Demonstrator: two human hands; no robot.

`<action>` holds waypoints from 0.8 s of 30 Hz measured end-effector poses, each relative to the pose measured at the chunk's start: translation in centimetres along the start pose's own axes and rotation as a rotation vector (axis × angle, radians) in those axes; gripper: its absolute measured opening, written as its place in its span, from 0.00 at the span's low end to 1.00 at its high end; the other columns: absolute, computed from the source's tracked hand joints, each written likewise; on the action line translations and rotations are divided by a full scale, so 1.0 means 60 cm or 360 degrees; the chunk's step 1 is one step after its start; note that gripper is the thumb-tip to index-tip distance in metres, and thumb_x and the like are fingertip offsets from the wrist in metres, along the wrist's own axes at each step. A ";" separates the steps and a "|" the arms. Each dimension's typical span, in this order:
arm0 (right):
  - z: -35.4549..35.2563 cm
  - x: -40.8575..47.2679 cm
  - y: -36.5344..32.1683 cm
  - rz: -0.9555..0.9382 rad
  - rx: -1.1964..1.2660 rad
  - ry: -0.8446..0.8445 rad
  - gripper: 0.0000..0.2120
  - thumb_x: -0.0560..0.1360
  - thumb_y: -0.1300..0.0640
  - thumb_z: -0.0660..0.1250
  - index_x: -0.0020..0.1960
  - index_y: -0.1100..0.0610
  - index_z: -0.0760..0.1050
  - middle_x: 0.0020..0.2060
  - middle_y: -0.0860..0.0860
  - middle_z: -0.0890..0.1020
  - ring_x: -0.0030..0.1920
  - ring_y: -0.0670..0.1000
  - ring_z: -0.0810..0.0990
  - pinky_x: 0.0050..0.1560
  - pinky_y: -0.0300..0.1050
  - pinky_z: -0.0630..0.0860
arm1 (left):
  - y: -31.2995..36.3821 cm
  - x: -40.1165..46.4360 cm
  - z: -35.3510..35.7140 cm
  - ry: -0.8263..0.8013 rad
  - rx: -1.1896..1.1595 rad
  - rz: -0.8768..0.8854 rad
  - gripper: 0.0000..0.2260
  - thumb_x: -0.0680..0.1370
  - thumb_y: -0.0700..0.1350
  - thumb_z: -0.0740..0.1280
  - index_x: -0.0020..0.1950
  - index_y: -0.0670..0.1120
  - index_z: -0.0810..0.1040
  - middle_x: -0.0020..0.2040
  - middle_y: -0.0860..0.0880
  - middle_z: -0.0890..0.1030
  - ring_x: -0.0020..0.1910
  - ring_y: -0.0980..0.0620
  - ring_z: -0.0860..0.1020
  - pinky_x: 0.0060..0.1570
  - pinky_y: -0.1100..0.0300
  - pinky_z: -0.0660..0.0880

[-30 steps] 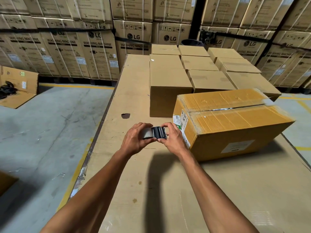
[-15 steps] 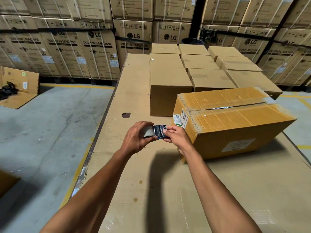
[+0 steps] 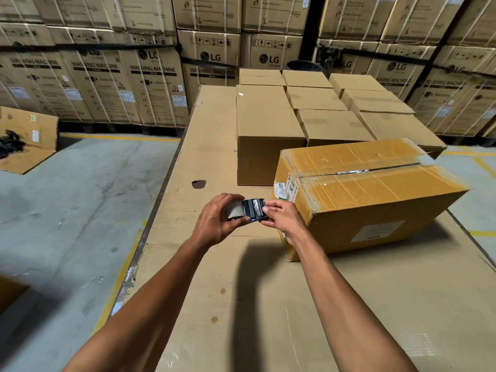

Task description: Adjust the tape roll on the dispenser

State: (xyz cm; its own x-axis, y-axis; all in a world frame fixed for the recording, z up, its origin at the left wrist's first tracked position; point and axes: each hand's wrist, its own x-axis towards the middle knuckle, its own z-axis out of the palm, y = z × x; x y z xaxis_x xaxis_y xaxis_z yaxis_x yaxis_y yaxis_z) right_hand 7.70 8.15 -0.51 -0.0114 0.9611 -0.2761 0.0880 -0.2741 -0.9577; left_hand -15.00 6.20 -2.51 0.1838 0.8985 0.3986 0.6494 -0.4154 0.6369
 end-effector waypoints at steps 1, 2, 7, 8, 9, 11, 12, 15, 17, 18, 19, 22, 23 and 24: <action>0.000 -0.001 -0.001 0.0002 0.0013 0.0001 0.07 0.82 0.64 0.70 0.58 0.55 0.80 0.60 0.61 0.82 0.56 0.58 0.86 0.55 0.55 0.86 | 0.000 0.001 -0.001 -0.0001 -0.0004 -0.0007 0.27 0.77 0.62 0.79 0.71 0.52 0.80 0.62 0.52 0.84 0.58 0.51 0.81 0.55 0.46 0.83; 0.000 -0.001 -0.002 0.0014 0.0021 0.0003 0.05 0.82 0.62 0.70 0.57 0.55 0.80 0.61 0.61 0.82 0.56 0.58 0.87 0.54 0.55 0.86 | 0.000 0.002 -0.002 -0.0001 -0.0004 -0.0012 0.27 0.77 0.62 0.79 0.71 0.52 0.80 0.62 0.52 0.84 0.58 0.51 0.81 0.55 0.46 0.83; 0.012 -0.003 -0.012 0.0017 -0.0160 0.0119 0.24 0.74 0.46 0.80 0.61 0.59 0.80 0.54 0.56 0.85 0.50 0.52 0.88 0.47 0.49 0.88 | 0.003 0.005 -0.001 -0.0003 0.0022 0.0010 0.27 0.76 0.62 0.80 0.70 0.52 0.80 0.62 0.52 0.84 0.57 0.52 0.81 0.54 0.47 0.83; 0.014 -0.003 -0.014 0.0000 -0.0228 0.0171 0.24 0.72 0.47 0.81 0.61 0.59 0.80 0.53 0.55 0.85 0.49 0.52 0.88 0.45 0.48 0.88 | 0.005 0.005 0.000 -0.0004 0.0027 0.0013 0.27 0.76 0.62 0.80 0.70 0.52 0.80 0.62 0.52 0.84 0.56 0.52 0.81 0.54 0.47 0.83; 0.016 -0.001 -0.013 -0.0015 -0.0264 0.0206 0.24 0.72 0.49 0.82 0.62 0.59 0.80 0.53 0.55 0.85 0.48 0.52 0.88 0.44 0.47 0.87 | 0.006 0.006 0.000 -0.0006 0.0033 0.0012 0.27 0.76 0.62 0.80 0.71 0.52 0.80 0.62 0.52 0.84 0.56 0.52 0.80 0.54 0.48 0.83; 0.017 0.001 -0.011 -0.0026 -0.0284 0.0222 0.23 0.73 0.52 0.81 0.64 0.60 0.80 0.54 0.57 0.85 0.48 0.52 0.88 0.43 0.46 0.87 | 0.007 0.006 0.000 -0.0011 0.0050 0.0020 0.27 0.76 0.62 0.80 0.71 0.52 0.80 0.62 0.52 0.84 0.56 0.52 0.80 0.53 0.48 0.83; 0.016 0.002 -0.010 -0.0026 -0.0300 0.0214 0.23 0.74 0.53 0.80 0.64 0.60 0.80 0.55 0.57 0.85 0.48 0.52 0.88 0.44 0.47 0.87 | 0.007 0.005 0.000 -0.0016 0.0061 0.0028 0.27 0.76 0.62 0.80 0.71 0.52 0.80 0.62 0.52 0.84 0.56 0.51 0.80 0.53 0.48 0.83; 0.014 0.000 -0.008 -0.0019 -0.0295 0.0197 0.20 0.76 0.55 0.79 0.65 0.60 0.79 0.54 0.58 0.86 0.48 0.53 0.88 0.46 0.50 0.88 | 0.006 0.004 0.000 -0.0033 0.0092 0.0048 0.28 0.76 0.62 0.80 0.71 0.52 0.79 0.62 0.51 0.84 0.56 0.51 0.80 0.53 0.48 0.84; 0.012 -0.001 -0.006 0.0005 -0.0223 0.0187 0.18 0.76 0.57 0.79 0.63 0.61 0.80 0.52 0.57 0.85 0.49 0.53 0.88 0.47 0.52 0.88 | 0.005 0.004 0.001 -0.0046 0.0100 0.0051 0.28 0.76 0.62 0.80 0.72 0.52 0.79 0.63 0.52 0.84 0.57 0.51 0.80 0.53 0.49 0.84; 0.012 -0.002 -0.006 0.0019 -0.0182 0.0177 0.17 0.76 0.58 0.78 0.62 0.61 0.80 0.52 0.56 0.85 0.49 0.54 0.88 0.48 0.53 0.88 | 0.003 0.003 0.001 -0.0056 0.0099 0.0046 0.28 0.76 0.62 0.80 0.72 0.52 0.79 0.63 0.52 0.84 0.57 0.51 0.81 0.53 0.49 0.84; 0.011 -0.002 -0.005 0.0033 -0.0139 0.0164 0.15 0.77 0.59 0.78 0.61 0.61 0.80 0.52 0.57 0.85 0.50 0.54 0.88 0.48 0.54 0.88 | 0.002 0.003 0.001 -0.0064 0.0095 0.0038 0.29 0.76 0.62 0.80 0.72 0.53 0.79 0.63 0.52 0.84 0.57 0.51 0.81 0.54 0.49 0.84; 0.008 -0.003 -0.006 0.0066 -0.0071 0.0124 0.11 0.77 0.60 0.77 0.57 0.59 0.81 0.54 0.60 0.85 0.51 0.57 0.88 0.50 0.56 0.87 | -0.002 0.002 0.002 -0.0074 0.0075 0.0020 0.28 0.76 0.62 0.80 0.72 0.53 0.79 0.63 0.53 0.83 0.57 0.52 0.80 0.54 0.50 0.83; 0.006 -0.003 -0.006 0.0068 -0.0065 0.0112 0.10 0.77 0.61 0.77 0.56 0.59 0.81 0.54 0.60 0.85 0.52 0.57 0.88 0.50 0.57 0.87 | -0.002 0.001 0.003 -0.0073 0.0072 0.0021 0.28 0.76 0.62 0.80 0.72 0.53 0.80 0.63 0.53 0.83 0.57 0.52 0.80 0.54 0.50 0.83; 0.006 -0.004 -0.007 0.0072 -0.0056 0.0103 0.09 0.77 0.61 0.77 0.55 0.58 0.81 0.54 0.60 0.85 0.52 0.58 0.88 0.50 0.56 0.87 | -0.002 0.001 0.004 -0.0071 0.0073 0.0023 0.28 0.76 0.62 0.80 0.72 0.53 0.80 0.63 0.53 0.83 0.57 0.52 0.80 0.54 0.51 0.83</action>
State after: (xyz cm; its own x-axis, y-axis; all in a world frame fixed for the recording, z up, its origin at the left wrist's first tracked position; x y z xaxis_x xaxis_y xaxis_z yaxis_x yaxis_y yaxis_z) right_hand 7.33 8.01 -0.06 0.0577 0.9483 -0.3121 0.1217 -0.3170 -0.9406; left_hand -14.90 6.31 -2.70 0.2256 0.8984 0.3769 0.6794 -0.4223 0.6000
